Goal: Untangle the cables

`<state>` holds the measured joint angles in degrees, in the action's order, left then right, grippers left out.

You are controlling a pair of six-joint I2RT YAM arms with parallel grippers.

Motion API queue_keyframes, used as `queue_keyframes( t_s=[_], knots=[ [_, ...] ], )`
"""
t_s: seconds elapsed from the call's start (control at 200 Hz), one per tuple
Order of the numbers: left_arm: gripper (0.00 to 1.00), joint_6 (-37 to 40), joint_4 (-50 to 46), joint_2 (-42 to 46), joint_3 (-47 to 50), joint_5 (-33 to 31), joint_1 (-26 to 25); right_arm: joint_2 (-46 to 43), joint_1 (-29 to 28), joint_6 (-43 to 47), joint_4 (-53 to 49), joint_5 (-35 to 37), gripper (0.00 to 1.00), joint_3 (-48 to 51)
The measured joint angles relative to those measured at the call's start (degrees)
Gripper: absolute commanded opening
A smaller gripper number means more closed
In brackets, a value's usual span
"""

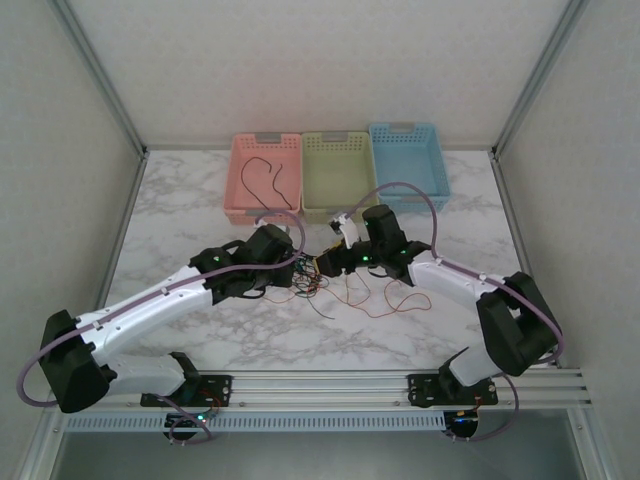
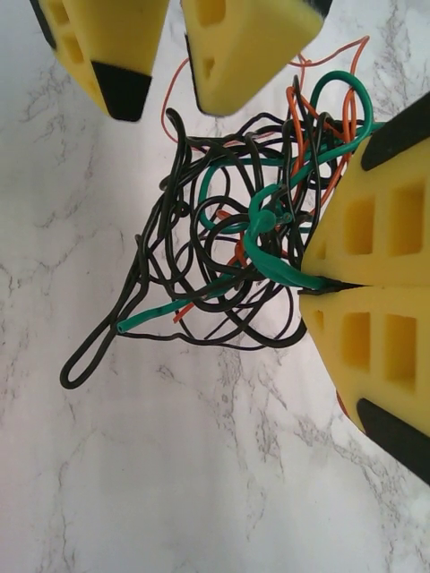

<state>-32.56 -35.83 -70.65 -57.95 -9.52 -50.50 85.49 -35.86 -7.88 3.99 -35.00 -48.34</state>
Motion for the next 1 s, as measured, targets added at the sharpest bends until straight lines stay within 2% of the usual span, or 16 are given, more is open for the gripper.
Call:
queue_keyframes(
  t_s=[0.1,0.255,0.44,0.551,0.996],
  knots=[
    [0.00,0.0,0.0,0.0,0.0,0.5,0.0,0.7,0.0,0.0,0.0,-1.8,0.52,0.0],
    [0.00,0.0,0.0,0.0,0.0,1.0,0.0,1.2,0.0,0.4,0.1,-3.9,0.37,0.0],
    [0.00,0.1,0.0,0.0,0.0,1.3,0.0,1.4,0.0,0.5,0.0,-4.9,0.11,0.0],
    [0.00,0.1,0.1,0.1,0.2,1.3,0.0,1.3,0.0,0.7,0.0,-5.0,0.00,0.0],
    [0.00,0.0,1.1,1.2,0.9,0.6,0.2,-5.7,1.5,-0.2,0.8,-1.0,0.00,3.6]
  ],
)
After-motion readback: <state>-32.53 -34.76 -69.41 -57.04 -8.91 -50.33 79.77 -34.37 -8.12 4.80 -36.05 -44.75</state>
